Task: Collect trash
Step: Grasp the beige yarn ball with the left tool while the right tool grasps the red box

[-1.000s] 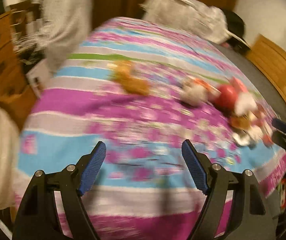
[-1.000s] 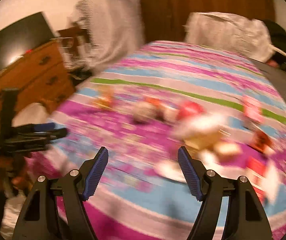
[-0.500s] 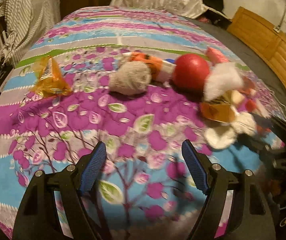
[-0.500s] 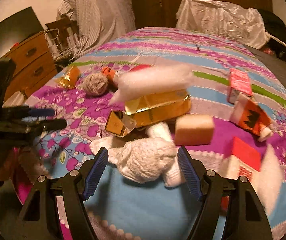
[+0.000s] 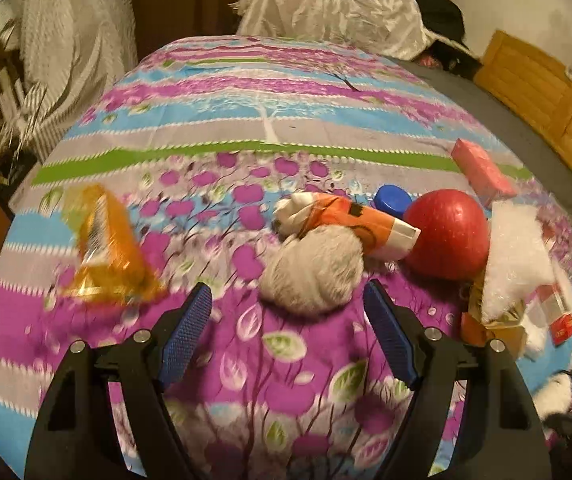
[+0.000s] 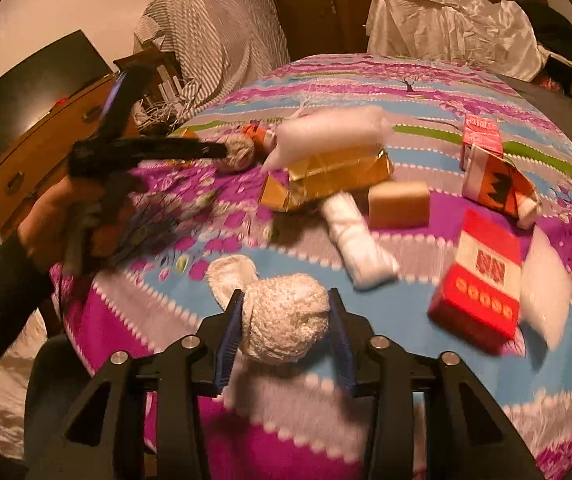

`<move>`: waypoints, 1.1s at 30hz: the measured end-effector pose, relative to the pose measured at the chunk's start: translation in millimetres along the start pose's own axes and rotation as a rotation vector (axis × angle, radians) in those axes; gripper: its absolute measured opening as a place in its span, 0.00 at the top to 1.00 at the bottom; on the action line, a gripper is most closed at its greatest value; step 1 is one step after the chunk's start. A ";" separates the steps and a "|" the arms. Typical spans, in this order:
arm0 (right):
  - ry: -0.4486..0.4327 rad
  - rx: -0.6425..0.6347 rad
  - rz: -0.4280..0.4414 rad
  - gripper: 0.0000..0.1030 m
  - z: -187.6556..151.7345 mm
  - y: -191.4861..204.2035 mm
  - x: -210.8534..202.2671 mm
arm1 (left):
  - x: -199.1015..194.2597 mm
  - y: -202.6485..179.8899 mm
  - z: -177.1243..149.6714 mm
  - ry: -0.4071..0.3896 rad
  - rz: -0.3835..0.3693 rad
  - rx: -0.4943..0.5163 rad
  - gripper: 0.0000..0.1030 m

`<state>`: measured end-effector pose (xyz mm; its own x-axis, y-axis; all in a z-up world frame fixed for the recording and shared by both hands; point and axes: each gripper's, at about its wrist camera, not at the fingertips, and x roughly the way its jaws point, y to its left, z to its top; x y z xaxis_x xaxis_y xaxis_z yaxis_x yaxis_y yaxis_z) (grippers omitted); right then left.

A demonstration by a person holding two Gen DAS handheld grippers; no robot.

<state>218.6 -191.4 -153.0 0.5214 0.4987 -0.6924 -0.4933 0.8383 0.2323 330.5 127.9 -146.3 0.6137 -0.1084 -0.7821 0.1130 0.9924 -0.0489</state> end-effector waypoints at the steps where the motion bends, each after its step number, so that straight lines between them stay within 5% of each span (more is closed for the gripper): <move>1: -0.001 0.000 0.001 0.43 -2.1 -0.5 -2.5 | 4.7 -5.4 2.7 0.006 0.008 0.024 0.27; 9: -0.106 0.120 -0.091 0.38 -16.3 -40.6 -51.7 | 29.5 -18.3 6.9 0.042 0.031 0.054 0.28; 16: -0.142 0.370 -0.288 0.31 -20.5 -111.3 -75.1 | 38.1 -17.9 3.4 0.048 0.041 0.029 0.49; 19: -0.145 0.389 -0.254 0.38 -16.4 -115.9 -75.8 | 38.3 -15.7 3.1 0.047 0.040 0.014 0.51; 23: -0.055 0.405 -0.103 0.38 -5.2 -106.3 -50.9 | 39.4 -17.7 3.0 0.049 0.053 0.024 0.51; 33: 0.046 0.385 -0.210 0.35 21.6 -110.2 -0.5 | 40.6 -17.6 3.8 0.053 0.049 0.023 0.51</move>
<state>287.7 -279.3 -163.5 0.5467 0.3054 -0.7796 -0.0795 0.9458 0.3148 356.4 105.9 -174.8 0.5770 -0.0561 -0.8148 0.1021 0.9948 0.0038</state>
